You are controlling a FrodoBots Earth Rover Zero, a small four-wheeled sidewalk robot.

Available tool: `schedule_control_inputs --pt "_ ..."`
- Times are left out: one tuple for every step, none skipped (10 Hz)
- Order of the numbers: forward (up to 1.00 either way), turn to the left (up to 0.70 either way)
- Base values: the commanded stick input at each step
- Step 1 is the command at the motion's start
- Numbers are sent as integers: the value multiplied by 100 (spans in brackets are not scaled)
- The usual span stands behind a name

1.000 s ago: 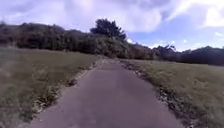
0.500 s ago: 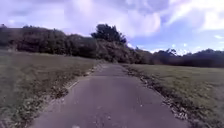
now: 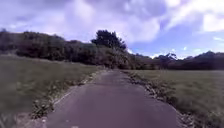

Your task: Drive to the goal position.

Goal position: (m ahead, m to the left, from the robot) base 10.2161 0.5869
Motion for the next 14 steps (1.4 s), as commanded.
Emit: schedule_control_inputs --pt "100 0" --pt "100 0" --pt "100 0" --pt "100 0" --pt "100 0" --pt "100 0" --pt "100 5" --pt "100 31" --pt "100 40" --pt "100 39" --pt "100 25" --pt "100 11" --pt "100 0" --pt "100 0"
